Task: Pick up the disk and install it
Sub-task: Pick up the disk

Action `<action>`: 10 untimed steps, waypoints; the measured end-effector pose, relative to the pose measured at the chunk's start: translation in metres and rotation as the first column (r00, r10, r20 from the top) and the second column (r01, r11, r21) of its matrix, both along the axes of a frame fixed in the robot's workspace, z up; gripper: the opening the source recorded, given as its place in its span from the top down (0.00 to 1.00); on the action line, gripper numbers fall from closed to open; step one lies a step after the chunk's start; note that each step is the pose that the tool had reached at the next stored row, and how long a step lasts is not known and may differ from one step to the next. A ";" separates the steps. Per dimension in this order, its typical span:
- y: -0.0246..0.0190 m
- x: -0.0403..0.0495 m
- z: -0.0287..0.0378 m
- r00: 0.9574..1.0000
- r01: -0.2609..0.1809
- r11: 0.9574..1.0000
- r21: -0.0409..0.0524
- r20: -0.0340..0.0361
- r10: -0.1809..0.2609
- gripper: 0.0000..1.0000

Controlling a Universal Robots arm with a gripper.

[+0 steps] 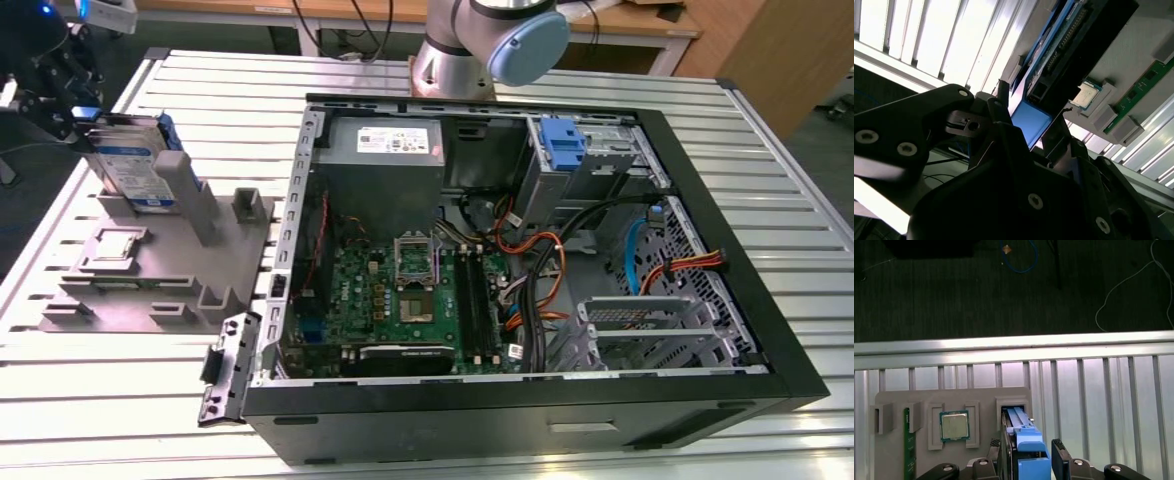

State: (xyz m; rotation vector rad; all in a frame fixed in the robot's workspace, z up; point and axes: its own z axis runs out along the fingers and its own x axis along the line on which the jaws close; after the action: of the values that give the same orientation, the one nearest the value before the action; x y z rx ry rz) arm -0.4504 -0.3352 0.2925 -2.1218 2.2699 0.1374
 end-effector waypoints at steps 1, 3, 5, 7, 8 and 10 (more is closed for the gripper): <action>0.0000 0.0000 -0.0002 1.000 0.000 1.000 -0.001 -0.001 0.000 0.48; -0.0002 0.0000 -0.0004 1.000 0.000 1.000 -0.006 -0.002 0.000 0.48; -0.0003 0.0000 -0.0009 1.000 0.000 1.000 -0.013 -0.004 0.000 0.48; -0.0006 -0.0001 -0.0019 1.000 0.000 1.000 -0.015 -0.005 0.000 0.48; -0.0009 0.0000 -0.0024 1.000 0.000 1.000 -0.015 -0.005 0.000 0.48; -0.0009 0.0000 -0.0034 1.000 0.000 1.000 -0.015 -0.007 0.000 0.48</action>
State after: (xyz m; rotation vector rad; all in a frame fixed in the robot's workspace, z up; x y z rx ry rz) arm -0.4504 -0.3362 0.2891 -2.1320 2.2820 0.1283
